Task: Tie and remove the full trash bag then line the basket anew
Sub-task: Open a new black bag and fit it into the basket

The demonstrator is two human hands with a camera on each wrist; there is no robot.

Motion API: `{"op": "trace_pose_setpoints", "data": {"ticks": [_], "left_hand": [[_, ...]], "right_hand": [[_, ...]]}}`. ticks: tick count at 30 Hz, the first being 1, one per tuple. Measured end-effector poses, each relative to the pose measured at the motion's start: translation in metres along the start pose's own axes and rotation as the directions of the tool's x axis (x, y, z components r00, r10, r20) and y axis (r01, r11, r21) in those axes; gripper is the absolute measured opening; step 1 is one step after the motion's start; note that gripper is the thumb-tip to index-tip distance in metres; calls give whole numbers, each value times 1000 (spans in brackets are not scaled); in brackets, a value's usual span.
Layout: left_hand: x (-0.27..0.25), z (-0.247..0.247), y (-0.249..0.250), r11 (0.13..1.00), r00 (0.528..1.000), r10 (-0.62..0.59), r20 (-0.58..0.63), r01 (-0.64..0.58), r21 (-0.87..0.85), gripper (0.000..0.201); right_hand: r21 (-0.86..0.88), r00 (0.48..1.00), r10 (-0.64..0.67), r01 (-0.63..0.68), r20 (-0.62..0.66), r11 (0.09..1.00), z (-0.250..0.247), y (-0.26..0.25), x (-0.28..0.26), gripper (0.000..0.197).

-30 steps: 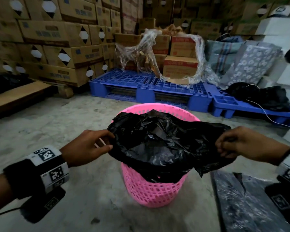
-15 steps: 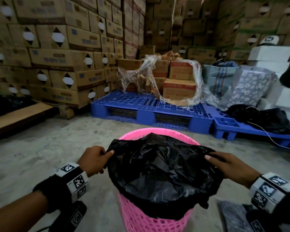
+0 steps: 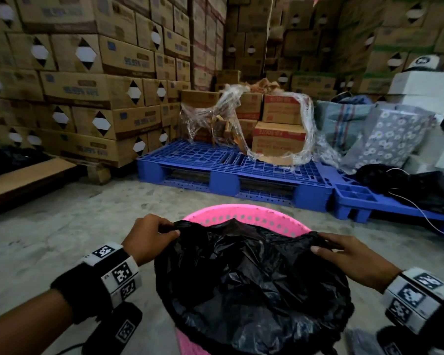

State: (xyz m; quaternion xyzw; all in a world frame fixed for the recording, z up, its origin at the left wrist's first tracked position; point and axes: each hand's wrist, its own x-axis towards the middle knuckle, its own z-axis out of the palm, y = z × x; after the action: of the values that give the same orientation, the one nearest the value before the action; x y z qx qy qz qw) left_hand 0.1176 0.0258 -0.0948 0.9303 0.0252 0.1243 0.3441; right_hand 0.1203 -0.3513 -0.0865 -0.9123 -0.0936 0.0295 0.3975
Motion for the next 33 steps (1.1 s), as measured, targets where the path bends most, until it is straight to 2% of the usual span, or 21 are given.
{"op": "trace_pose_setpoints", "data": {"ticks": [3,5,7,9,12,13,16,18,20,22,26,27,29,31,33], "left_hand": [[15,12,-11,993,993,-94,76,99,-67,19],[21,22,-19,965,986,-125,109,147,-219,30],[22,28,-25,870,977,-169,127,209,-446,31],[27,30,-31,815,965,-203,164,259,-518,32],[31,28,-38,869,954,-189,232,272,-413,30],[32,27,-39,893,965,-172,199,238,-383,29],[22,16,-30,960,988,-154,-31,142,-243,22],[1,8,-11,976,984,-151,-96,133,-173,28],[-24,3,10,979,986,-165,-29,161,-125,47],[-49,3,28,978,980,-183,83,190,-83,66],[-83,10,33,946,941,-112,319,199,-254,72],[-85,11,29,941,941,-88,327,187,-283,76],[-77,12,20,929,961,-71,266,161,-334,80],[-61,8,15,925,964,-73,257,162,-345,75],[-42,1,10,972,938,-15,345,95,-213,68]], "right_hand": [[161,994,97,-103,40,982,2,5,12,25],[232,980,189,-200,67,952,5,9,19,20],[255,958,279,-285,58,924,7,11,23,16],[249,946,320,-321,44,914,9,13,27,15],[174,945,326,-322,1,931,11,12,28,18],[143,945,328,-322,-18,936,12,12,26,20],[100,924,373,-365,-83,926,10,9,13,23],[114,899,420,-407,-124,906,7,9,1,24],[177,878,463,-440,-121,880,5,4,-17,26],[247,872,487,-461,-53,852,8,-4,-39,30],[337,874,458,-485,162,807,23,-26,-90,31],[323,870,445,-493,215,808,26,-30,-100,32],[262,858,417,-495,301,829,26,-38,-115,40],[183,860,405,-472,309,862,18,-45,-118,45],[-5,939,286,-290,189,957,9,-42,-111,42]]}}
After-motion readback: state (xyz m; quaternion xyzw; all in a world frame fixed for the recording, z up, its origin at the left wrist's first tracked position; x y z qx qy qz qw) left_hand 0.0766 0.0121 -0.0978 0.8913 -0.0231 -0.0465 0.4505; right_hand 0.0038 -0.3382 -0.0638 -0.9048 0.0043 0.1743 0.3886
